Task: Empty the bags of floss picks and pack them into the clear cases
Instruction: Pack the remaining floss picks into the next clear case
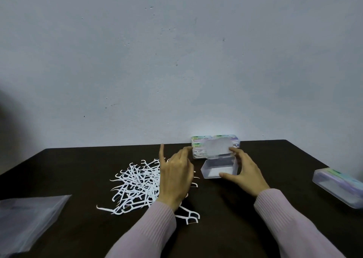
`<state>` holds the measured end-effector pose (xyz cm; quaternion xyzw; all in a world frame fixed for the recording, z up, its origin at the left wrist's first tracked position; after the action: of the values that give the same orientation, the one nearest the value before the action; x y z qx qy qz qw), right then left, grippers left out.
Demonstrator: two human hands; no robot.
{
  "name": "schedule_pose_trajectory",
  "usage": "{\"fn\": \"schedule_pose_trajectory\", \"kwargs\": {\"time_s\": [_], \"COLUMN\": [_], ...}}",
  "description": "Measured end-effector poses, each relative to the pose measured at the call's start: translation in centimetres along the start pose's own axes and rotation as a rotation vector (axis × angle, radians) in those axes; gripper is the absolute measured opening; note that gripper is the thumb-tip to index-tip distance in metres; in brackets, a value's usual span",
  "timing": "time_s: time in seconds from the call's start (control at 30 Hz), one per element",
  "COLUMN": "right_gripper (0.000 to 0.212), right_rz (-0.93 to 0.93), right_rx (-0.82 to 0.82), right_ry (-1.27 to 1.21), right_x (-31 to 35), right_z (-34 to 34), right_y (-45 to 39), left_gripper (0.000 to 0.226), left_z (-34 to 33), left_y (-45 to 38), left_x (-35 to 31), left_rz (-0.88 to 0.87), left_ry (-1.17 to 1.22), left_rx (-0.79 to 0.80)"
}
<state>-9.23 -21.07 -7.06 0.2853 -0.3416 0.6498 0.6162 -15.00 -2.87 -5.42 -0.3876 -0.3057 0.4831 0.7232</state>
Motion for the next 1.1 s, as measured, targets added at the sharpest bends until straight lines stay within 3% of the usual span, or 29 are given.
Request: {"fn": "schedule_pose_trajectory", "kwargs": {"time_s": [0.33, 0.57, 0.77, 1.0, 1.1], "right_gripper": [0.099, 0.045, 0.027, 0.044, 0.053], "right_rz": [-0.153, 0.000, 0.256, 0.357, 0.349], "right_rx": [0.129, -0.014, 0.073, 0.321, 0.382], "right_ry": [0.117, 0.170, 0.185, 0.270, 0.358], "right_x": [-1.4, -0.2, 2.3, 4.2, 4.8], "right_z": [-1.0, -1.0, -3.0, -5.9, -6.9], "right_y": [0.2, 1.8, 4.4, 5.8, 5.7], "left_gripper": [0.034, 0.034, 0.028, 0.030, 0.027], "left_z": [0.5, 1.6, 3.5, 6.1, 6.7], "left_y": [0.6, 2.2, 4.9, 8.5, 9.1], "left_x": [1.2, 3.5, 6.6, 10.7, 11.3], "left_rz": [0.064, 0.102, 0.164, 0.225, 0.253], "left_ry": [0.039, 0.137, 0.326, 0.372, 0.450], "left_rx": [0.056, 0.174, 0.219, 0.571, 0.604]}}
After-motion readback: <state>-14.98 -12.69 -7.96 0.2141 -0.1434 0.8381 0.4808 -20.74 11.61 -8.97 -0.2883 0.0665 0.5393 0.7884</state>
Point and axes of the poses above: each hand's wrist, its own y-axis away from the middle knuckle, its own z-axis out of the back of the hand, x = y × z, the point moved 4 cm from there along -y, towards the middle knuckle, and after that the axes turned 15 degrees about -z, right-handed, at the moved point
